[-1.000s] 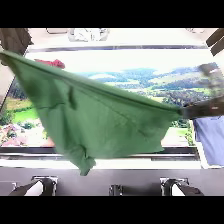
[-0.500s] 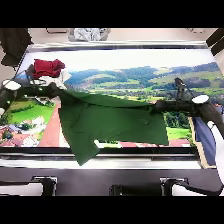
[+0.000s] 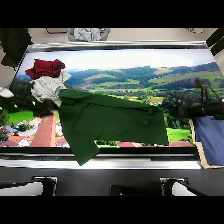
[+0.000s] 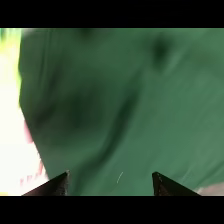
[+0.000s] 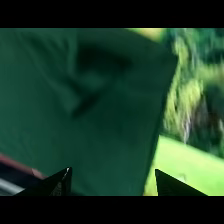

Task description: Fold the shirts.

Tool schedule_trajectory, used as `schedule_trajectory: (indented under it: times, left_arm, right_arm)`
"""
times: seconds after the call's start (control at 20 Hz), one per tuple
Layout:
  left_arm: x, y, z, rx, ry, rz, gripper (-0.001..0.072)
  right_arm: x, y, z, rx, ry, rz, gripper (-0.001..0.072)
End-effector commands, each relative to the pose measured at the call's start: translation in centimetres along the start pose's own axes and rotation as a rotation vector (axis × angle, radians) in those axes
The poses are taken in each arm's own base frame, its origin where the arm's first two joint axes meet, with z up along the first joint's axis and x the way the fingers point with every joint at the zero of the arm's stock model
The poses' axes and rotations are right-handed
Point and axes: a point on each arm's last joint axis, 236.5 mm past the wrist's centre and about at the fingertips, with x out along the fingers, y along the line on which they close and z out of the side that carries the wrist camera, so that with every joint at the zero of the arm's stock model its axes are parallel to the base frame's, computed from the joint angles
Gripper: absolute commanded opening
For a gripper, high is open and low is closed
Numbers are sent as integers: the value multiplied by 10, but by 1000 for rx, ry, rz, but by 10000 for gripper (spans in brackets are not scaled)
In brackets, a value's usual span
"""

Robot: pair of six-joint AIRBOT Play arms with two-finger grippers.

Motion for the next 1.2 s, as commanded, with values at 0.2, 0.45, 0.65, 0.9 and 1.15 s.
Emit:
schedule_trajectory:
  times: [0.2,0.45,0.65,0.9,1.15]
  left_arm:
    - [63,33,-93,-49,130,-37,574]
    - [68,33,-77,-53,58,-29,370]
    - [70,32,-71,-49,37,-20,28]
    - [67,30,-70,-37,26,-19,27]
    - [60,25,-66,-20,0,-18,27]
  right_arm:
    - [2,2,-94,80,277,9,599]
    - [8,-5,-99,91,281,-17,602]
    - [35,-9,-121,145,295,-19,604]
    - [79,3,-123,245,215,75,600]
    - [90,-14,-107,299,137,22,552]
